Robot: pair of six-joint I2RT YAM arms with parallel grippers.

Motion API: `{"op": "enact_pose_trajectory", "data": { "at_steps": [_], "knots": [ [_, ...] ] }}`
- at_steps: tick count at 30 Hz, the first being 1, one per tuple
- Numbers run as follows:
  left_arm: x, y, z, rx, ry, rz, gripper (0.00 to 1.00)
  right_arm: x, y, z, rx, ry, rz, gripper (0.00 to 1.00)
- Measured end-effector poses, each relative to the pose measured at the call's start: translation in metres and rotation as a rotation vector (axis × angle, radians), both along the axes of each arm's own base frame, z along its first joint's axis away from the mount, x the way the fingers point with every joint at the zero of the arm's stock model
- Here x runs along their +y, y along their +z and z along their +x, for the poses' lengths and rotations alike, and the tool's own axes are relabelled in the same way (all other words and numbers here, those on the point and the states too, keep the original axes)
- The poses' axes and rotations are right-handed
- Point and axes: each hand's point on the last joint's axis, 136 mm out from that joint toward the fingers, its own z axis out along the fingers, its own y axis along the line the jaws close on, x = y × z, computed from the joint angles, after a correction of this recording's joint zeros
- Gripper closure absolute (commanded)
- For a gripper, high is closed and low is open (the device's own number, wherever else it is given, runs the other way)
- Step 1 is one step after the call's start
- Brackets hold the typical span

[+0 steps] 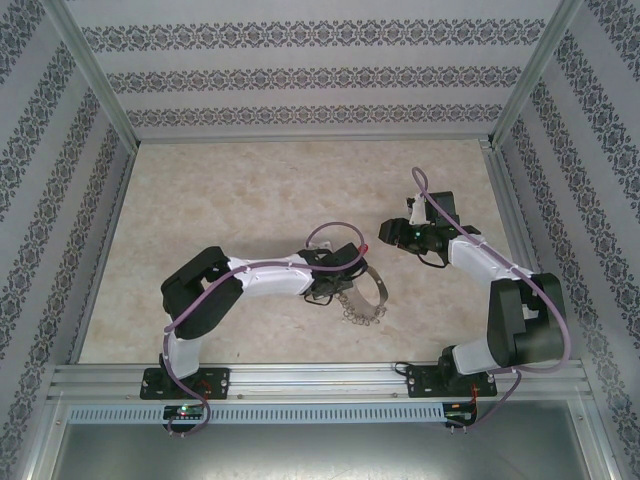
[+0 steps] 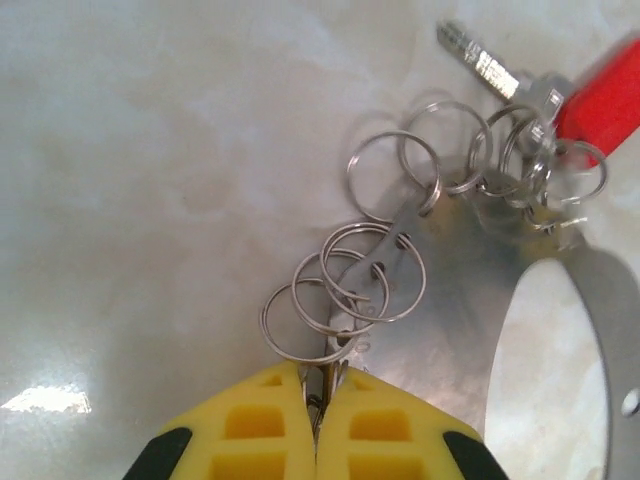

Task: Put the keys on the keyring

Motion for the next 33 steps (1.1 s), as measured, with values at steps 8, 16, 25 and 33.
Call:
{"op": "enact_pose_trajectory", "data": {
  "at_steps": [8,16,25,33],
  "knots": [
    [0.003,0.015,0.020,-0.075,-0.170,0.092,1.00,0.003,0.007,-0.006,-0.018,0.004,0.029,0.48],
    [0.015,0.024,0.027,-0.059,-0.369,0.164,1.00,0.002,-0.008,-0.018,0.022,-0.010,0.036,0.48],
    [0.037,0.040,0.020,-0.029,-0.517,0.217,1.00,0.013,-0.011,-0.022,0.029,-0.002,0.063,0.48],
    [0.066,0.048,0.022,0.032,-0.616,0.279,1.00,0.036,-0.015,-0.027,0.059,-0.011,0.150,0.42]
  ]
}}
